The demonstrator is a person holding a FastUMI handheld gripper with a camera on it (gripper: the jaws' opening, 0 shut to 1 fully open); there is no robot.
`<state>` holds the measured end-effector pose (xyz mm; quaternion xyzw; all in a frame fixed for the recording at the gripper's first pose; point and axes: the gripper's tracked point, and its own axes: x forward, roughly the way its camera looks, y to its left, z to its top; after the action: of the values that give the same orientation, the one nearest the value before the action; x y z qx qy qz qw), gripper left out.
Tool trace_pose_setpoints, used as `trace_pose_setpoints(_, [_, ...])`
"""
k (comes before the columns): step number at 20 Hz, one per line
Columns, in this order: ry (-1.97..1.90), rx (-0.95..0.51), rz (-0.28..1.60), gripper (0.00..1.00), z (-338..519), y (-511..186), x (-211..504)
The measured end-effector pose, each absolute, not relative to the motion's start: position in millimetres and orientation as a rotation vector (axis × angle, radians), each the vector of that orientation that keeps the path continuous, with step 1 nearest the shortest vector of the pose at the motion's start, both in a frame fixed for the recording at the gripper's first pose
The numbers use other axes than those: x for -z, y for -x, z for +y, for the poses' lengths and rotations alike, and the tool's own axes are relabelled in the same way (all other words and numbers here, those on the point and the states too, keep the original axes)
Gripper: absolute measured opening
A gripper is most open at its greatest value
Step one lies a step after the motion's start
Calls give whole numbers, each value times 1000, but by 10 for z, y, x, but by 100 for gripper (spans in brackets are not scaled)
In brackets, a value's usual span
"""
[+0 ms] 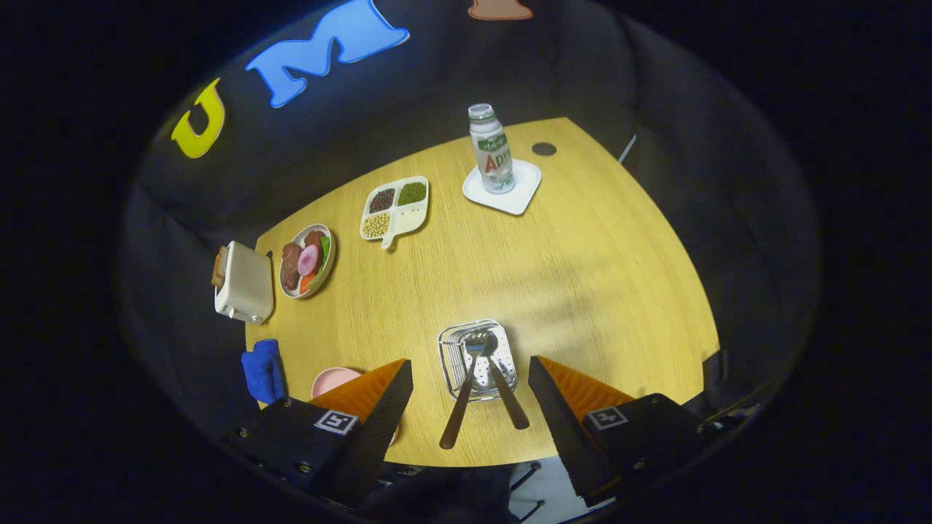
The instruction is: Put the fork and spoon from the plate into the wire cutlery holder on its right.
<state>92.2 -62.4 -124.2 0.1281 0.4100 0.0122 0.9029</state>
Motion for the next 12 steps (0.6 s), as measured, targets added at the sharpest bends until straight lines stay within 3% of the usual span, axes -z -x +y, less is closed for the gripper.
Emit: trace_pose_setpoints(12, [-163, 106, 3, 98, -856, -381, -735])
